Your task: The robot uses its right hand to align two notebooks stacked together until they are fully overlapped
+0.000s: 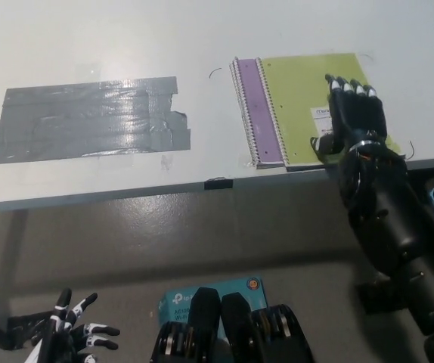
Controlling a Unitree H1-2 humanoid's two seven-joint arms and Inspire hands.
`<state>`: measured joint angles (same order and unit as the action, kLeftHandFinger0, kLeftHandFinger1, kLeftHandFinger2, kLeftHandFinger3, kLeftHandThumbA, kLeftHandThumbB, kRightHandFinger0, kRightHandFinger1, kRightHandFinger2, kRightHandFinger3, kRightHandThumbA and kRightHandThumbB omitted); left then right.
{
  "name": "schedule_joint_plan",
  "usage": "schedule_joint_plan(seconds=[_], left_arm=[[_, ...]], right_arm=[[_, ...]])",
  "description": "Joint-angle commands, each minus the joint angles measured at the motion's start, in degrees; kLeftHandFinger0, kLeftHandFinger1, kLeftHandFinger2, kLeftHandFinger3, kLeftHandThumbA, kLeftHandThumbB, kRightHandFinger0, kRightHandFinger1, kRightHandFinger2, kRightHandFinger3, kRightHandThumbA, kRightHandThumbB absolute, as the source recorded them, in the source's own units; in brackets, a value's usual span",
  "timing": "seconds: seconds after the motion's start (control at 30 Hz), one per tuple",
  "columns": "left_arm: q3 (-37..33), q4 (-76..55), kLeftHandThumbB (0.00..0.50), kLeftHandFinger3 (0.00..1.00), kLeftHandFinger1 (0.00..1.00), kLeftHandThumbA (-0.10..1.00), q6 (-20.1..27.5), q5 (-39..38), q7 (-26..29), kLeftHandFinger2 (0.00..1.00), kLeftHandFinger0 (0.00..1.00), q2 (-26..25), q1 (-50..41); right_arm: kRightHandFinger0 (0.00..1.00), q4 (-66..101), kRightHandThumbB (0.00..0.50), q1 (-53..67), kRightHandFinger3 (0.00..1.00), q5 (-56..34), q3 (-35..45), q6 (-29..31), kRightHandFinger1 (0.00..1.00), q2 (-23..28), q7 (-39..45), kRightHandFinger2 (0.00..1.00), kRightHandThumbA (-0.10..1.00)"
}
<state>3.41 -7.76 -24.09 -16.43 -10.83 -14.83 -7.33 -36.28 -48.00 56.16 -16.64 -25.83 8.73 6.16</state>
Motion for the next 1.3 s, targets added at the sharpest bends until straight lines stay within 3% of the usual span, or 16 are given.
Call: schedule_joint_plan(seconds=[0.0,0.07,0.4,0.57,0.77,0.93,1.0,1.27], left_arm=[[-0.16,-1.11,0.5,1.0,0.46,1.0,1.48,-0.39,-1.68,0.49,0.41,-0.21,-0.45],[-0.13,-1.19,0.5,1.0,0.45,1.0,1.29,-0.17,-1.43,0.48,0.39,-0.08,-0.44],[-0.22,-1.52,0.5,1.0,0.44,1.0,1.17,-0.02,-1.79,0.49,0.4,0.03,-0.15],[-0.3,-1.32,0.5,1.0,0.43,1.0,1.53,0.23,-1.81,0.48,0.38,-0.07,0.16],[-0.38,-0.68,0.5,1.0,0.43,1.0,2.16,0.29,-2.07,0.48,0.35,-0.11,0.4],[-0.52,-1.36,0.5,1.0,0.44,1.0,1.66,0.3,-1.99,0.5,0.38,0.07,0.23],[-0.39,-1.36,0.5,1.0,0.43,1.0,1.42,0.2,-1.86,0.49,0.34,0.19,0.28],[-0.46,-1.14,0.5,1.0,0.45,1.0,1.55,0.52,-1.81,0.49,0.38,0.11,0.31]], right_arm=[[1.0,-0.32,0.471,-0.59,1.0,-1.37,0.85,-1.1,1.0,0.44,5.12,1.0,1.0],[1.0,-1.0,0.5,-0.19,1.0,-1.25,1.98,-1.1,1.0,0.32,7.9,1.0,1.0],[1.0,0.66,0.489,1.48,1.0,0.39,2.61,-1.1,1.0,1.47,16.98,1.0,1.0],[1.0,0.57,0.467,1.9,1.0,0.22,0.84,-1.1,1.0,2.2,17.23,1.0,1.0],[1.0,0.34,0.476,2.22,1.0,0.78,-2.24,-1.1,1.0,2.98,18.11,1.0,1.0],[1.0,0.97,0.481,2.88,1.0,0.5,-2.51,-1.1,1.0,2.72,18.36,1.0,1.0],[1.0,1.46,0.472,3.06,1.0,0.57,-2.07,-1.1,1.0,2.16,18.66,1.0,1.0],[1.0,0.65,0.499,1.98,1.0,2.24,-3.23,-1.1,1.0,1.19,18.56,1.0,1.0]])
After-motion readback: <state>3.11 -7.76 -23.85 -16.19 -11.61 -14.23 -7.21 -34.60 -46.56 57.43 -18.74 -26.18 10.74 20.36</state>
